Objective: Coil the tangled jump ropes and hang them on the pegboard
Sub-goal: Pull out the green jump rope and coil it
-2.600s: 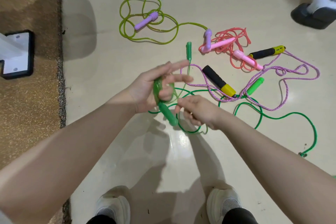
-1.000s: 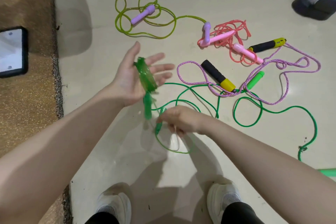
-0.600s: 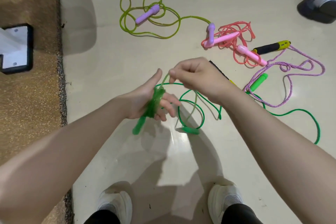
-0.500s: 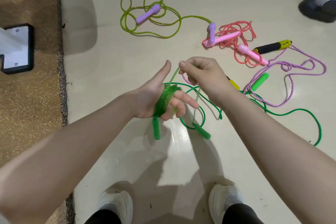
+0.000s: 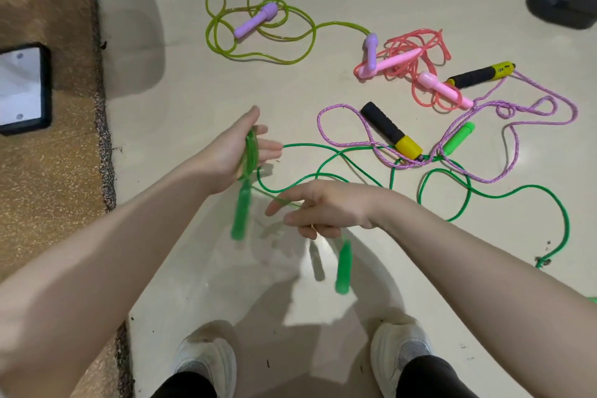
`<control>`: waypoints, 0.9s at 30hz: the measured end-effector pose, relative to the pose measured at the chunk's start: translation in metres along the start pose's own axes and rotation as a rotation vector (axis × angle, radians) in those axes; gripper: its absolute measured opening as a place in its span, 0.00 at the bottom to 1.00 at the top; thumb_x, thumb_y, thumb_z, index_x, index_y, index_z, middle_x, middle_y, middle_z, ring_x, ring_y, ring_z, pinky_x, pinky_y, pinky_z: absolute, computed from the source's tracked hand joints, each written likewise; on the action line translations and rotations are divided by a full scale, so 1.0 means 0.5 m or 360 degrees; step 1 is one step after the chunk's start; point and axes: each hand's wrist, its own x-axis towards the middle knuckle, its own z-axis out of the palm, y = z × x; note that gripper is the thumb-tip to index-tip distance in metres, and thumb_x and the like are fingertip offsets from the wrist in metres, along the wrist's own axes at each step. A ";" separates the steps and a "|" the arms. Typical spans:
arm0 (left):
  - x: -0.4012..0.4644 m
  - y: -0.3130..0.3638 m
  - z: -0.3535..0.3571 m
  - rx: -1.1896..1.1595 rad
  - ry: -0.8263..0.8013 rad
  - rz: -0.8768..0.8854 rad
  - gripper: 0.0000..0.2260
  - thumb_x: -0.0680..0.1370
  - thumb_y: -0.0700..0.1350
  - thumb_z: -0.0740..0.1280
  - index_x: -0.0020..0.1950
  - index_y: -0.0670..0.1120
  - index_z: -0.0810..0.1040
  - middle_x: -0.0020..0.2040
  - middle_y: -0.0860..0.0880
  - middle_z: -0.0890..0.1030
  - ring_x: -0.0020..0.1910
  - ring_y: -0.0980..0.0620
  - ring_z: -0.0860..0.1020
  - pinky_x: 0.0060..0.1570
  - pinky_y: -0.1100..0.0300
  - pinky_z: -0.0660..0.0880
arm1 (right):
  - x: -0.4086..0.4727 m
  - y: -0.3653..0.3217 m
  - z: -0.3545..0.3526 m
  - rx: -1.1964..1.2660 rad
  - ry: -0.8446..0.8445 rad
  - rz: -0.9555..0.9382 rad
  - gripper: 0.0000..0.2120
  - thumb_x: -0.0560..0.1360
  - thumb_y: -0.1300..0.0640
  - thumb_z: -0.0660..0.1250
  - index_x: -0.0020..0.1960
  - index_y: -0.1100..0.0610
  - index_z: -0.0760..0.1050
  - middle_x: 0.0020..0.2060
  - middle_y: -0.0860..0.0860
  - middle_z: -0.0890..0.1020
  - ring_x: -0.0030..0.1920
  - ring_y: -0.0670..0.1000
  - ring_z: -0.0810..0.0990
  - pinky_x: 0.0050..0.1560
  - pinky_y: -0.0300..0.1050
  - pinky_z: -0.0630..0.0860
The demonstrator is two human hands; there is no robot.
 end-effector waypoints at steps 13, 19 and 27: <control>-0.063 0.043 0.067 0.0139 -0.1330 -0.0135 0.40 0.65 0.75 0.43 0.29 0.40 0.75 0.16 0.45 0.67 0.18 0.47 0.56 0.31 0.61 0.71 | 0.007 -0.006 -0.052 0.0737 0.1096 -0.0372 0.10 0.77 0.56 0.65 0.37 0.57 0.76 0.25 0.45 0.75 0.26 0.45 0.69 0.30 0.36 0.67; -0.062 0.034 0.069 -0.0113 -0.1396 -0.0051 0.37 0.65 0.73 0.45 0.27 0.42 0.76 0.16 0.48 0.65 0.17 0.50 0.58 0.32 0.62 0.72 | 0.019 0.006 -0.031 0.1127 0.0474 -0.0384 0.25 0.80 0.45 0.50 0.36 0.57 0.75 0.32 0.56 0.69 0.28 0.53 0.64 0.23 0.39 0.58; -0.061 0.032 0.087 -0.0128 -0.1275 -0.0004 0.32 0.73 0.64 0.47 0.31 0.43 0.79 0.20 0.49 0.70 0.18 0.54 0.67 0.41 0.59 0.72 | 0.023 -0.019 -0.026 0.1002 0.0938 -0.0125 0.32 0.81 0.43 0.48 0.25 0.59 0.72 0.20 0.54 0.75 0.24 0.51 0.71 0.28 0.37 0.71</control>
